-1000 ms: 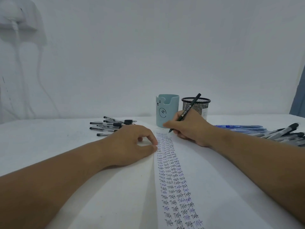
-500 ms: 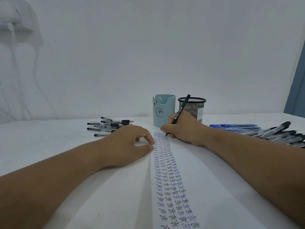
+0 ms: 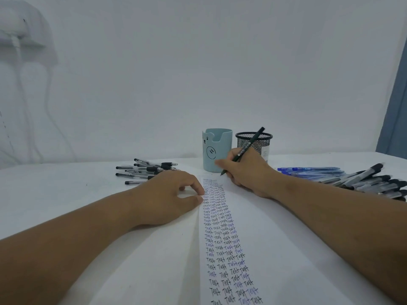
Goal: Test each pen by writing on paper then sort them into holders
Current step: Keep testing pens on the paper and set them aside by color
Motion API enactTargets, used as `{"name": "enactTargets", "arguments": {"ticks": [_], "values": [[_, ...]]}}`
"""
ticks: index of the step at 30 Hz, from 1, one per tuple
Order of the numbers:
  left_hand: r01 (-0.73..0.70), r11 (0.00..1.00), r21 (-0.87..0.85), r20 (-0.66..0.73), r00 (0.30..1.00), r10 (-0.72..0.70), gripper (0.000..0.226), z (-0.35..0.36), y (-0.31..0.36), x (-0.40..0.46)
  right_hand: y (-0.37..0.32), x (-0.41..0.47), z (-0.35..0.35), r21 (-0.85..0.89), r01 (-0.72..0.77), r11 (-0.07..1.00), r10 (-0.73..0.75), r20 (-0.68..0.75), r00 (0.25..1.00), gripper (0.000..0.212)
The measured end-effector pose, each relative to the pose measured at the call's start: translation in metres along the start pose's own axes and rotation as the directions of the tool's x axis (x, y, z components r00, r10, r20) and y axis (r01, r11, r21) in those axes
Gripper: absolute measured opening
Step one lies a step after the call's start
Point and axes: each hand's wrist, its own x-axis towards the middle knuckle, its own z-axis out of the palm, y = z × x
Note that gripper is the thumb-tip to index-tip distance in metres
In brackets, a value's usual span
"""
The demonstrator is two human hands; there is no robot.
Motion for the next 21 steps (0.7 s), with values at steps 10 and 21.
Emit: {"name": "enactTargets", "arguments": {"ticks": [10, 21], "values": [[0.061, 0.996, -0.072, -0.084, 0.994, -0.067, 0.010, 0.001, 0.007, -0.003, -0.011, -0.015, -0.019, -0.359, 0.250, 0.899, -0.236, 0.085, 0.968, 0.032], [0.030, 0.748, -0.664, -0.363, 0.861, -0.357, 0.008, -0.025, 0.036, 0.000, -0.059, -0.024, -0.048, -0.273, 0.349, 0.896, -0.280, 0.261, 0.924, 0.012]]}}
